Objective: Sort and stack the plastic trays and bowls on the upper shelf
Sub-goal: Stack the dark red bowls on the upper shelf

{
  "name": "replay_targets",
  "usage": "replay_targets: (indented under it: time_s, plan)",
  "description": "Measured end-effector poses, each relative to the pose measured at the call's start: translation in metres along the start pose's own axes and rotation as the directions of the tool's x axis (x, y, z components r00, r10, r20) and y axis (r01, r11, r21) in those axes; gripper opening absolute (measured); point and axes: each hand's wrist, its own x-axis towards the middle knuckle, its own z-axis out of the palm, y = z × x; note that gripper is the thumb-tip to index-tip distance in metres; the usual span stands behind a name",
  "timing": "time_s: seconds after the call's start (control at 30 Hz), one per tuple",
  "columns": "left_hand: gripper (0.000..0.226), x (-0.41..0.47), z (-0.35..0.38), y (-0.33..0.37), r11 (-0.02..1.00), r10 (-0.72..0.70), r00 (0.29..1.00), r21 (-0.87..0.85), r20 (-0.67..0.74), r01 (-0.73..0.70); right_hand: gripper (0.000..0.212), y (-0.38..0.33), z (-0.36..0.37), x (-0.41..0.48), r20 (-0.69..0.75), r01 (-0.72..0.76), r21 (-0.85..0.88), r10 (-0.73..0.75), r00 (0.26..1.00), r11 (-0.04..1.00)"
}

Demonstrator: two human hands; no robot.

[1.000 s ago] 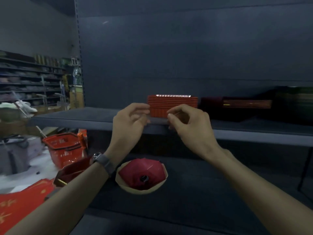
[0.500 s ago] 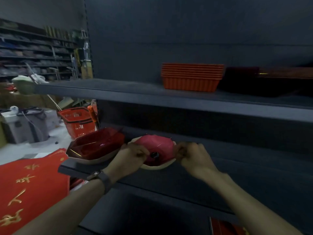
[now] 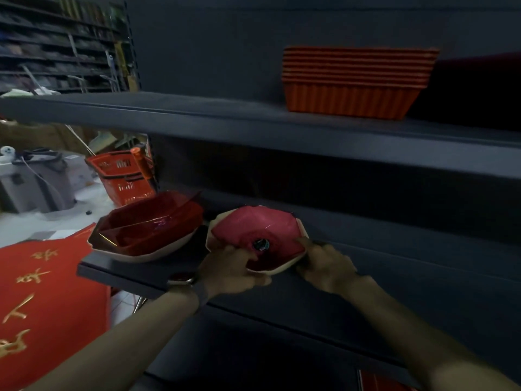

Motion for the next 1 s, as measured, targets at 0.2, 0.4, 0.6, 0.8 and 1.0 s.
replay_targets:
  time_s: [0.2, 0.4, 0.6, 0.8, 1.0]
  plan:
    - [0.047, 0.001, 0.015, -0.007, 0.998, 0.048, 0.995, 0.038, -0.084, -0.045, 0.037, 0.010, 0.006, 0.013, -0.008, 0.044, -0.043, -0.045, 0.999, 0.998]
    - [0.037, -0.007, 0.022, -0.011, 0.991, 0.104, 0.979, 0.098, -0.178, -0.088, 0.028, 0.025, 0.009, 0.014, -0.075, 0.115, 0.048, -0.111, 0.991, 0.992]
    - [0.038, -0.008, 0.016, -0.016, 0.994, 0.110, 0.981, -0.009, -0.158, -0.112, 0.031, 0.037, 0.012, 0.021, -0.142, 0.180, 0.117, -0.163, 0.976, 0.977]
    - [0.030, -0.015, 0.016, -0.017, 0.966, 0.149, 0.963, -0.174, -0.223, -0.190, 0.023, 0.034, 0.012, 0.015, -0.230, 0.180, 0.281, -0.116, 0.966, 0.943]
    - [0.016, -0.021, 0.015, -0.019, 0.961, 0.141, 0.923, -0.175, -0.359, -0.215, 0.022, 0.022, 0.014, -0.004, -0.377, 0.198, 0.354, -0.055, 0.925, 0.914]
